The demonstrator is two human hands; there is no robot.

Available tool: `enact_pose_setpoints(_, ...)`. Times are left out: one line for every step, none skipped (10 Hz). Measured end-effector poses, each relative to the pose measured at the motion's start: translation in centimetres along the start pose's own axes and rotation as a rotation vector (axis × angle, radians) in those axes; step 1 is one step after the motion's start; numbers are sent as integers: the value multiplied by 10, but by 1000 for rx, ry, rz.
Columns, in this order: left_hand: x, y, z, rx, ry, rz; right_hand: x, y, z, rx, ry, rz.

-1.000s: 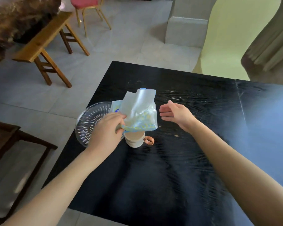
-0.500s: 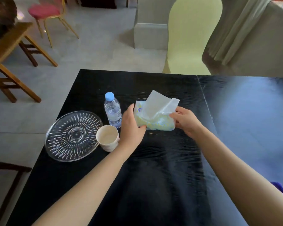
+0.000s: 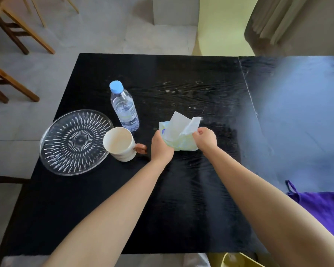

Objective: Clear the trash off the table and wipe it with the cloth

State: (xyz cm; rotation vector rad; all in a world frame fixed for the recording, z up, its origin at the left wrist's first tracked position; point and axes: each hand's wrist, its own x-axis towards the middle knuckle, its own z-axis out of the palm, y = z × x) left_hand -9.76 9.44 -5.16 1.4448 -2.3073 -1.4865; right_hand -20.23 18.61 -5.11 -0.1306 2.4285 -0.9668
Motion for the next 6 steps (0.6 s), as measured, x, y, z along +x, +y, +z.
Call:
enact_pose_setpoints(3,-7,2,36,-21,-29,11,10,10,-107,-45,11)
enact_pose_setpoints(-1,-12,0,90,-60,7,11,13,10,-73,-97,28)
enact_pose_setpoints(5,-2,-6,136,-62,48,14,8,2,-43,-153,66)
enact_pose_setpoints(-22,33,-19,237,-110,214,-21,5,-40,0,-111,77)
enact_pose_setpoints(-19,38,-19,406,-146,176,-15,17,-45,-173,-319,127)
enact_pose_setpoints(-35,64,-28,518,-321,189,-44,14,-88,-258,-443,236)
